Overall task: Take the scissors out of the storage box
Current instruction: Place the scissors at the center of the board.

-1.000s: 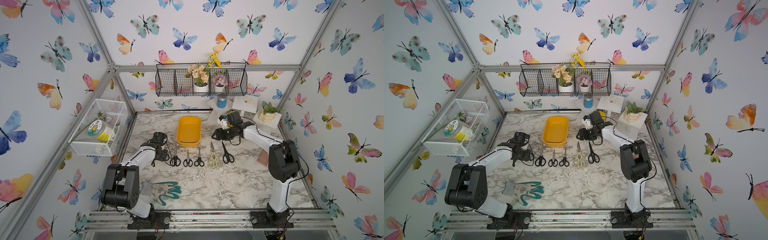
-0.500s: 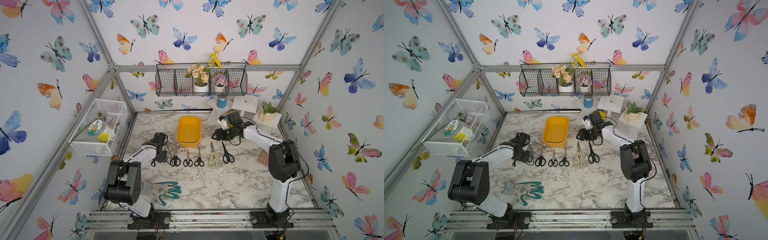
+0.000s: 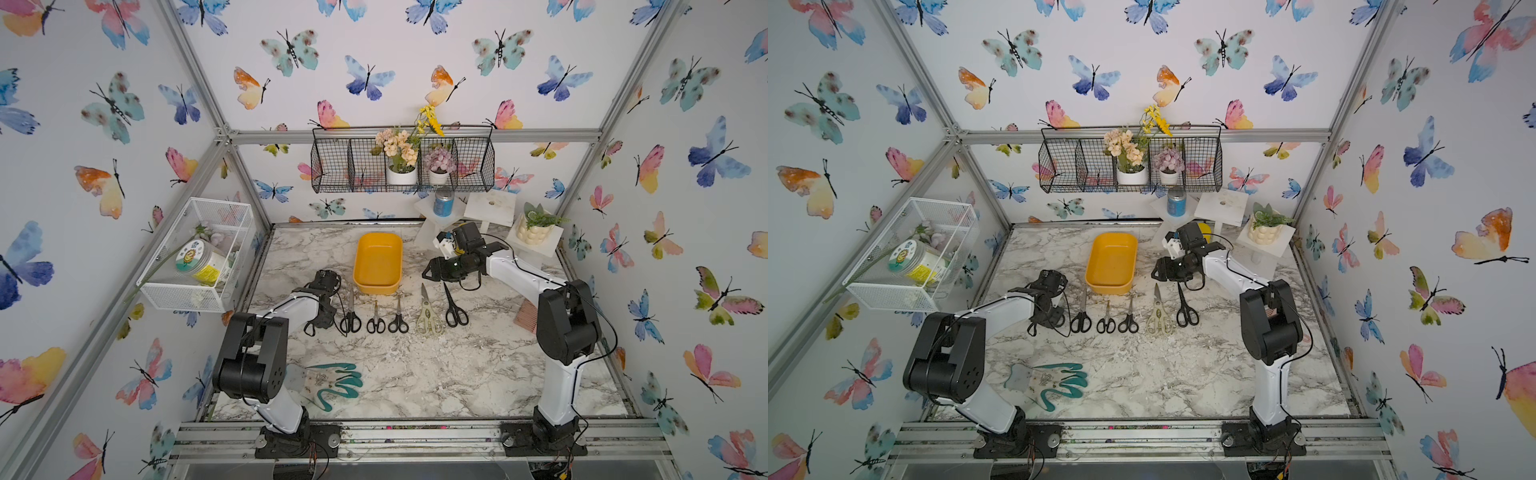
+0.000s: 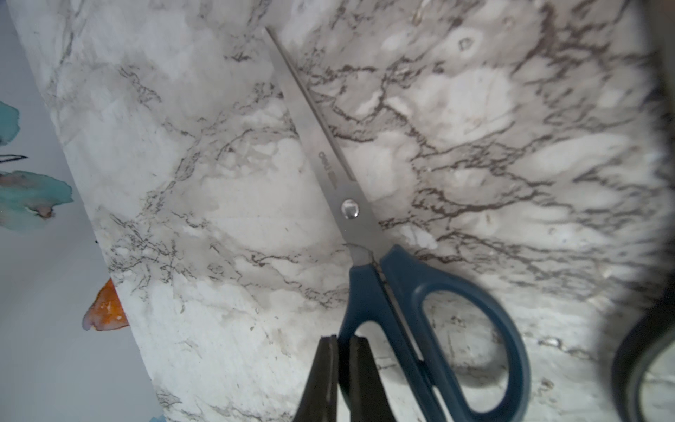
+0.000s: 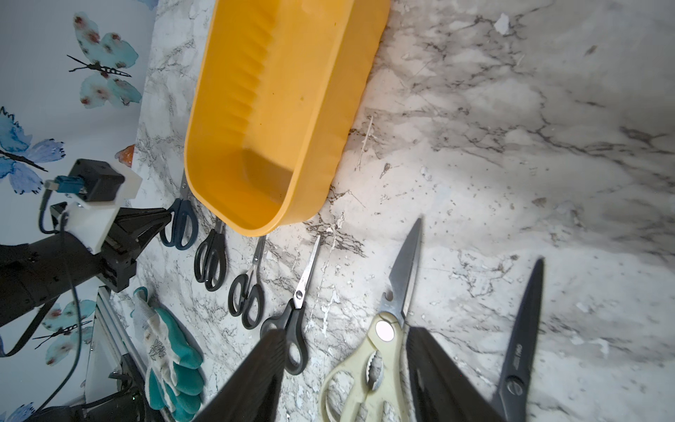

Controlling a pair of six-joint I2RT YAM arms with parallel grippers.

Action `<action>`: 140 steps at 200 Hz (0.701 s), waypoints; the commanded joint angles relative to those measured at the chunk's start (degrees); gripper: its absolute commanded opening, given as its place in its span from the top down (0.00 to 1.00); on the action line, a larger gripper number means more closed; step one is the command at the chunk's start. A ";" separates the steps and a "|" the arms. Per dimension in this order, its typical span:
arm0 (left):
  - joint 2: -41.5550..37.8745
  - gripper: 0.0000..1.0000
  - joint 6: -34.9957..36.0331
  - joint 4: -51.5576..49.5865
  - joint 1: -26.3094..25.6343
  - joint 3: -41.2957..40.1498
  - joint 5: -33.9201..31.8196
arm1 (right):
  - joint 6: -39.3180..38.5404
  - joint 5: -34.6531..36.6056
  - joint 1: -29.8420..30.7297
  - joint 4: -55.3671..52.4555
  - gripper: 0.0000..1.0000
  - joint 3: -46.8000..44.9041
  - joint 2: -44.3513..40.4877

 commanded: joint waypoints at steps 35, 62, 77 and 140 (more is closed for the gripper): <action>2.48 0.89 4.11 0.44 -0.49 -1.07 -5.51 | -0.58 -0.58 0.94 -2.36 0.42 3.07 0.43; 2.34 0.79 4.07 1.25 -0.49 -1.23 -7.66 | -1.06 -0.14 1.11 -3.44 0.42 4.67 0.86; 1.72 0.73 3.31 1.08 -0.49 -0.53 -8.53 | -1.19 0.03 1.11 -3.85 0.42 5.51 1.00; -8.24 0.66 -12.98 -0.70 -1.63 4.18 6.46 | -1.37 0.39 1.41 -4.24 0.42 5.91 0.57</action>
